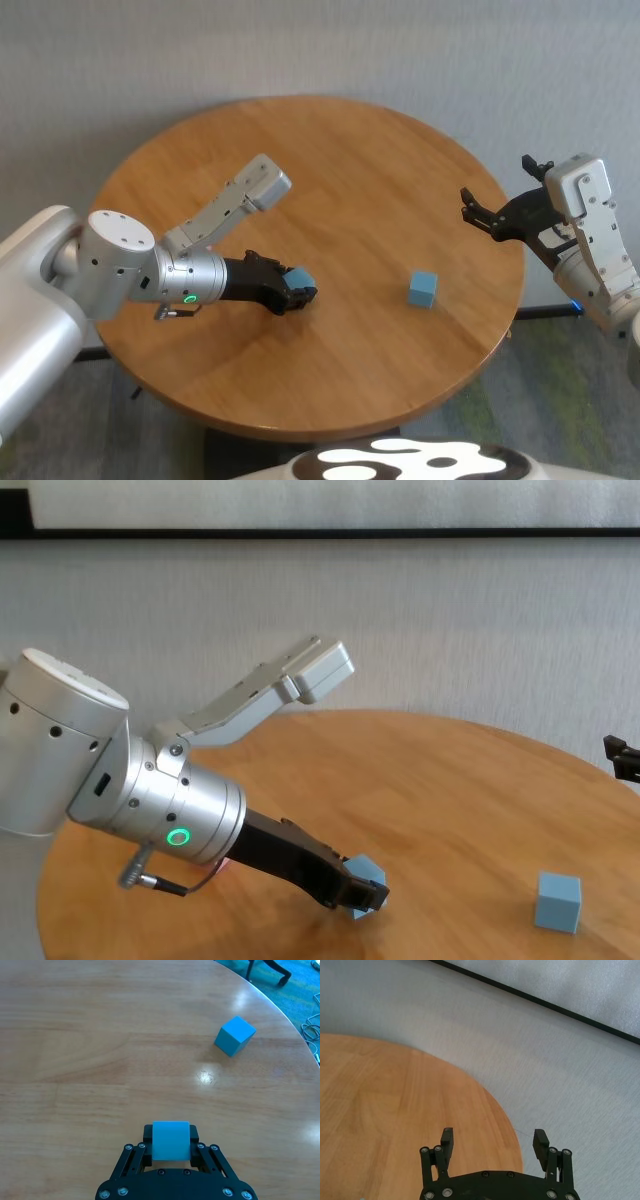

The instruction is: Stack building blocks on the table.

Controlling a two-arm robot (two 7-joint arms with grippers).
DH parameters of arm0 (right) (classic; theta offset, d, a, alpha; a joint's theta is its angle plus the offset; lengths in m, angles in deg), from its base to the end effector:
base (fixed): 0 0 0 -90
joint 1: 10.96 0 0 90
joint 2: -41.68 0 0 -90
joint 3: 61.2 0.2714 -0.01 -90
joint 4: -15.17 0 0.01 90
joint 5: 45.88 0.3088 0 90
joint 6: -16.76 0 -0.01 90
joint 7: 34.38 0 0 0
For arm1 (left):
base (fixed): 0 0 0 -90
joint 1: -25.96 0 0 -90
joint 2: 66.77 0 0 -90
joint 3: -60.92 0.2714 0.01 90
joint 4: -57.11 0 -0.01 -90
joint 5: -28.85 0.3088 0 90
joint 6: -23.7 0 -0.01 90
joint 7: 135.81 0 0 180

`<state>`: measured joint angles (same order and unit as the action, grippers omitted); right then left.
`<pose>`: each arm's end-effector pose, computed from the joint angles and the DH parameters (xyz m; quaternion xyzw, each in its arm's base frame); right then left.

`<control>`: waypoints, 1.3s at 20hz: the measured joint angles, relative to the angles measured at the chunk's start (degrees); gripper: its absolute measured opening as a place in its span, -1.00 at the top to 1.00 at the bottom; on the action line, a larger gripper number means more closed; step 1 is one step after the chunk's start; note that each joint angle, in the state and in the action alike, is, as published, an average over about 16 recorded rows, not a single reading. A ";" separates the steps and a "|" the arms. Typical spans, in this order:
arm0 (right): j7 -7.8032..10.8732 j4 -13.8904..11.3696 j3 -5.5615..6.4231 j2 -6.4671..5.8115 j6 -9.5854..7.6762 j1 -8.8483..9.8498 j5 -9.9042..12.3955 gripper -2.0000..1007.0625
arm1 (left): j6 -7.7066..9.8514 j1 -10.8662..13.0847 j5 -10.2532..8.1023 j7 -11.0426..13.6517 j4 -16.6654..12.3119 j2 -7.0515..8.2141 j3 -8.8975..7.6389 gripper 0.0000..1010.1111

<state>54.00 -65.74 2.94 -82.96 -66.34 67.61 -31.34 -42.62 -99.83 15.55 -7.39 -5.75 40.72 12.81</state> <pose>0.3550 -0.0720 -0.2872 -0.1415 -0.1325 -0.5799 0.7913 0.4455 -0.0543 -0.2542 0.3049 0.0819 0.2409 0.9177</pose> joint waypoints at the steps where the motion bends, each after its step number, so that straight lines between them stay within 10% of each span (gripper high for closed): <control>1: 0.00 0.00 0.00 0.00 0.00 0.00 0.00 -1.00 | 0.04 -0.08 0.02 0.03 0.14 -0.08 0.06 0.21; 26: 0.00 0.00 0.00 0.00 0.00 0.00 0.00 -1.00 | 0.48 -2.08 2.43 1.35 2.64 -1.07 2.86 -0.03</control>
<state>54.00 -65.73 2.94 -82.96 -66.34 67.61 -31.34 -42.14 -101.91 17.98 -6.04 -3.11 39.64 15.67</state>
